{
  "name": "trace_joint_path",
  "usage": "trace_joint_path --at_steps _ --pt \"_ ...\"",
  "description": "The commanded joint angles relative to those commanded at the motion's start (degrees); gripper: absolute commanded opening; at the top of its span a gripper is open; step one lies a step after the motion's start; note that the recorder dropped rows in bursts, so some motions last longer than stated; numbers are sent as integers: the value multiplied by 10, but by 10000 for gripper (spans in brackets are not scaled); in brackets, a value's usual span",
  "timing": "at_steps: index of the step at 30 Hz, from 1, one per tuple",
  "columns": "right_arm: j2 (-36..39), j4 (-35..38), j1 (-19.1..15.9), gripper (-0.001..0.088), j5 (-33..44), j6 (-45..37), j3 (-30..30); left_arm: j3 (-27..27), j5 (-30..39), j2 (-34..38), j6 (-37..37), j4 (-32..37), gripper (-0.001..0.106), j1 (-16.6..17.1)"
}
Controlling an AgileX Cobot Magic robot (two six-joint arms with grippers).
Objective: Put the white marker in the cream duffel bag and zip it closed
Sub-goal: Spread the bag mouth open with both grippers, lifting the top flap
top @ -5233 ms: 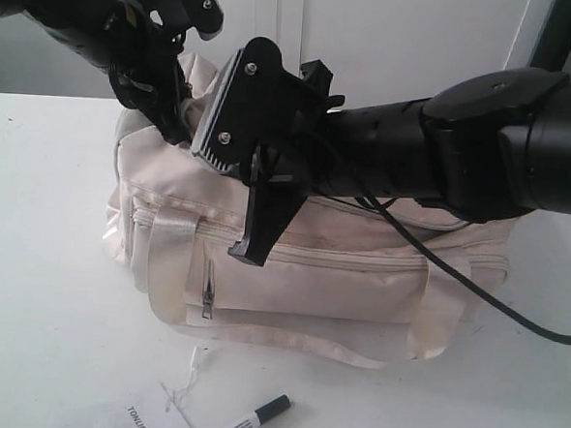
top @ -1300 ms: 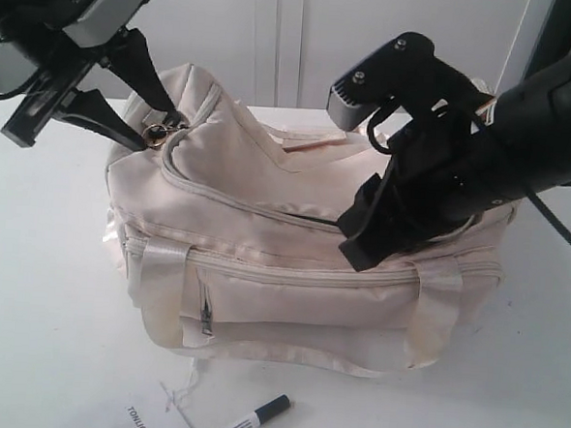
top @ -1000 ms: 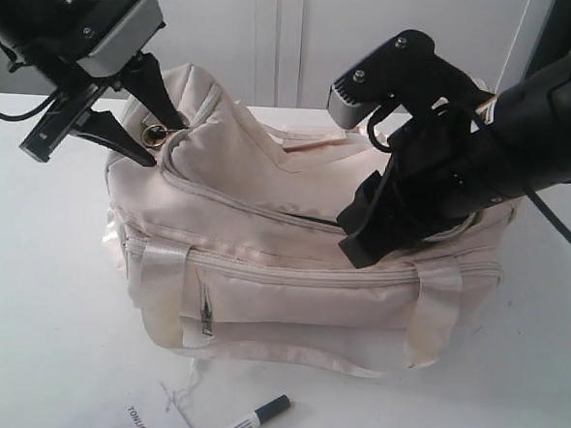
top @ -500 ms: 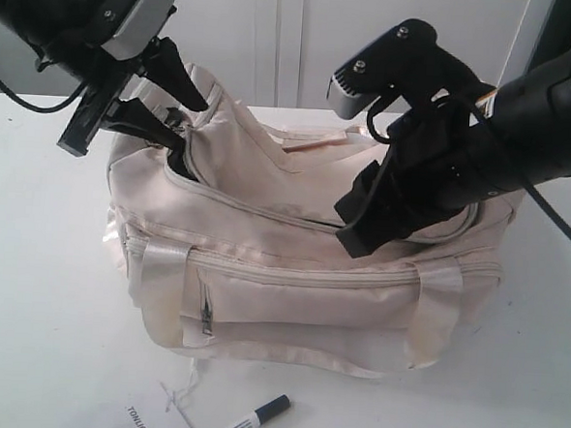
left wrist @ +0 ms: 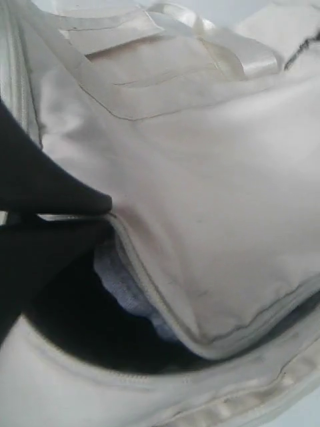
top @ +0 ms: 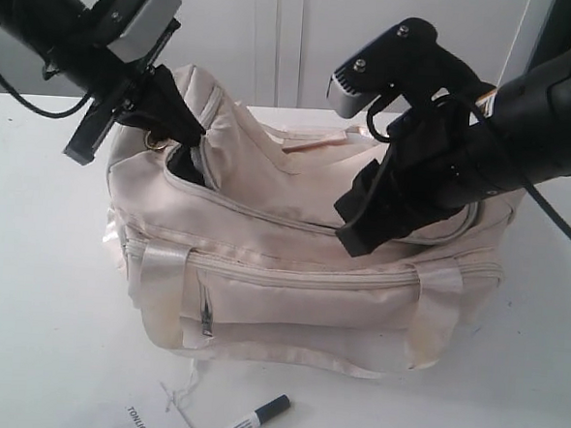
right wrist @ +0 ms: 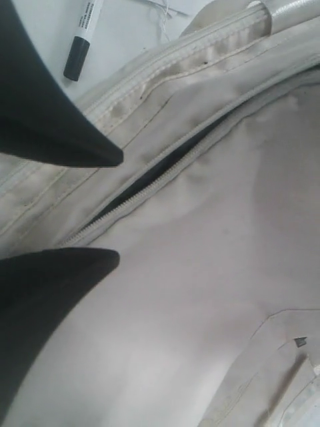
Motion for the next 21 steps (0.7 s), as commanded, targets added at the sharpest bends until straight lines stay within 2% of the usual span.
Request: trace_joint_path --at_steps 6,14,17,21 --pt "0 7 0 378 -18 0 0 0 -70 -3 -166 -69 0 0" --pt "0 54 0 378 -36 -4 0 0 -117 -3 -356 -76 0 0" --pt "2 112 1 378 -38 -65 0 0 -119 -3 -400 -76 0 0" --pt "14 246 1 379 -37 -215 0 0 -118 -3 -451 -76 0 0"
